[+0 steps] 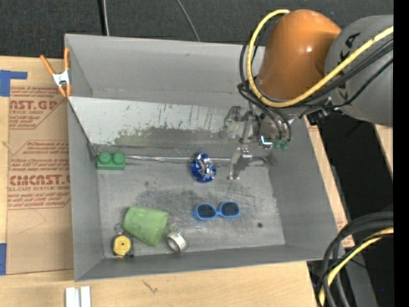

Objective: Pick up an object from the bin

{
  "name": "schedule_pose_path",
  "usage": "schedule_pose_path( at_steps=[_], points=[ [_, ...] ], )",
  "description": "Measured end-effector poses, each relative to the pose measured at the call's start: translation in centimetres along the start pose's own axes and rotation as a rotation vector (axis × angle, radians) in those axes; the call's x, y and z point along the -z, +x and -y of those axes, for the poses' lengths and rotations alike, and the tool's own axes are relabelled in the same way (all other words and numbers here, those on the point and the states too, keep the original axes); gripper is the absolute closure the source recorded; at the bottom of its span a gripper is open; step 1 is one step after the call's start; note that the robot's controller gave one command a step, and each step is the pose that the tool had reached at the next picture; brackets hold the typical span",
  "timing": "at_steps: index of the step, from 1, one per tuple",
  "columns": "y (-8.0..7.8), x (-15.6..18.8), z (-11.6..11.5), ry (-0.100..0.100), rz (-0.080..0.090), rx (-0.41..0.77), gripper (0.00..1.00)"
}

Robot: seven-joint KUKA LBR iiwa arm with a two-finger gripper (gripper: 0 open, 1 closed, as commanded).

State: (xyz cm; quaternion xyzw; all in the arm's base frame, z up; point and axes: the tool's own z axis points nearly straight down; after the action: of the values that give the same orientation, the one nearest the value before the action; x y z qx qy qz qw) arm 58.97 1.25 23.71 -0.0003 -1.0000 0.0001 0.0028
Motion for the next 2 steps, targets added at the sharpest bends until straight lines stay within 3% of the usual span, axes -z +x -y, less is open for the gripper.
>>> schedule_pose_path(
  at_steps=[1, 2],
  points=[
    [7.7, -16.5, 0.4, 0.000, 0.022, 0.032, 0.00],
    [8.9, -13.5, 0.3, -0.002, 0.008, -0.027, 0.00]
  ],
)
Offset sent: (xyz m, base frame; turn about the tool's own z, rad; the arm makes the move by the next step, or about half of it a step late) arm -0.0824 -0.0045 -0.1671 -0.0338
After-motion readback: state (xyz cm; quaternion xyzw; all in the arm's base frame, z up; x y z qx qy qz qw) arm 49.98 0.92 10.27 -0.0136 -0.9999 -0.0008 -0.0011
